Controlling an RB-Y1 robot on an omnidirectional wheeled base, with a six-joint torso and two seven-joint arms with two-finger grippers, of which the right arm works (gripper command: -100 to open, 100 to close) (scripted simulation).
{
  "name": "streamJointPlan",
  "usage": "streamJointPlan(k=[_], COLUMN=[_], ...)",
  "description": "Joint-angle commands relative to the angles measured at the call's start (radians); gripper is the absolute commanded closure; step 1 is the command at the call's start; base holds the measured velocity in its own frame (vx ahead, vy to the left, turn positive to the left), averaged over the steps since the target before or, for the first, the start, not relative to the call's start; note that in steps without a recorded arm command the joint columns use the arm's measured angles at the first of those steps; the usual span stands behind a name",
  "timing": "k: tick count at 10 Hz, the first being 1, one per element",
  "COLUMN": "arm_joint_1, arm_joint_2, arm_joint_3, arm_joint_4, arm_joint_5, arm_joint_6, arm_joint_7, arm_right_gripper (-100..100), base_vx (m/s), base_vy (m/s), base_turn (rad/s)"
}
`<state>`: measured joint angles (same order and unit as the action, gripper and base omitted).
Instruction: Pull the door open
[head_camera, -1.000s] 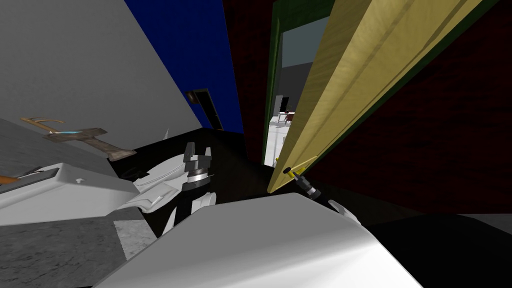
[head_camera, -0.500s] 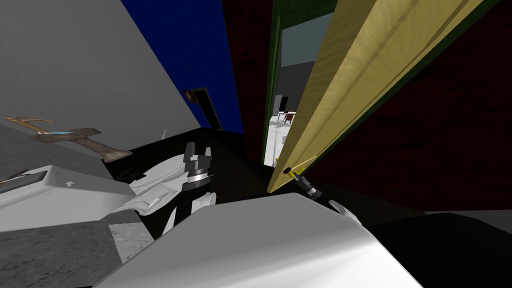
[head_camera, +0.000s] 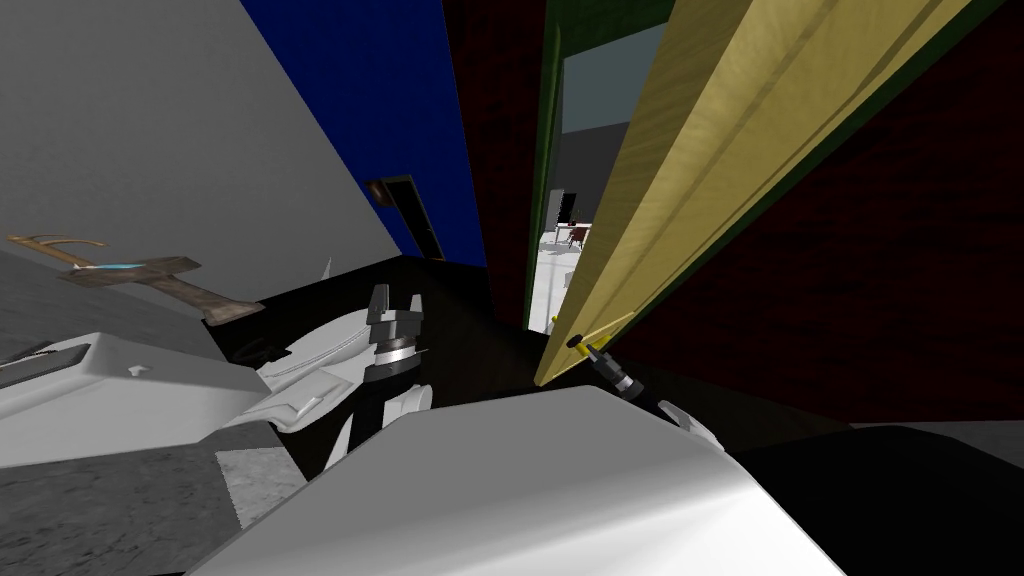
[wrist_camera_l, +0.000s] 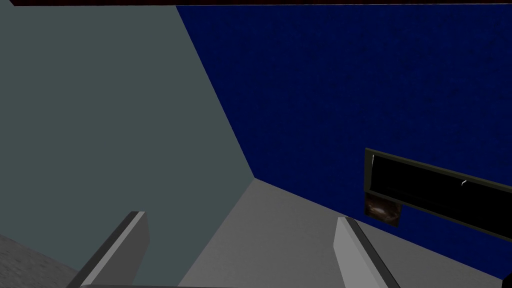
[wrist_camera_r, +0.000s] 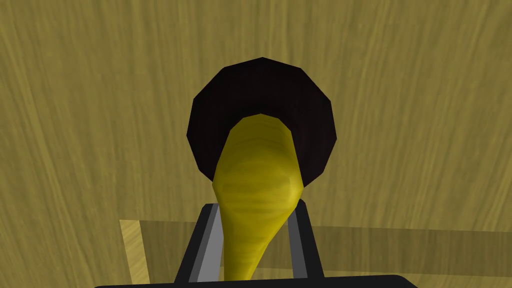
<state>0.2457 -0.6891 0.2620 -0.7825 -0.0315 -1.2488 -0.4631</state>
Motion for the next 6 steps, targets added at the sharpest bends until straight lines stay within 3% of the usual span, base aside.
streamJointPlan(k=[1,4,6], arm_joint_1=[0.006,0.006,0.002], arm_joint_2=[-0.001,-0.001,-0.003], arm_joint_3=[0.002,0.002,0.011], arm_joint_4=[0.002,0.002,0.011], arm_joint_5=[0.001,0.001,0.010], arm_joint_6=[-0.006,-0.006,-0.026], arm_joint_7=[0.000,0.000,0.000], arm_right_gripper=[100,100,100], base_vx=[-0.017,-0.010,0.014], base_vy=[-0.013,-0.004,0.046], base_turn=[0.026,0.001,-0.169])
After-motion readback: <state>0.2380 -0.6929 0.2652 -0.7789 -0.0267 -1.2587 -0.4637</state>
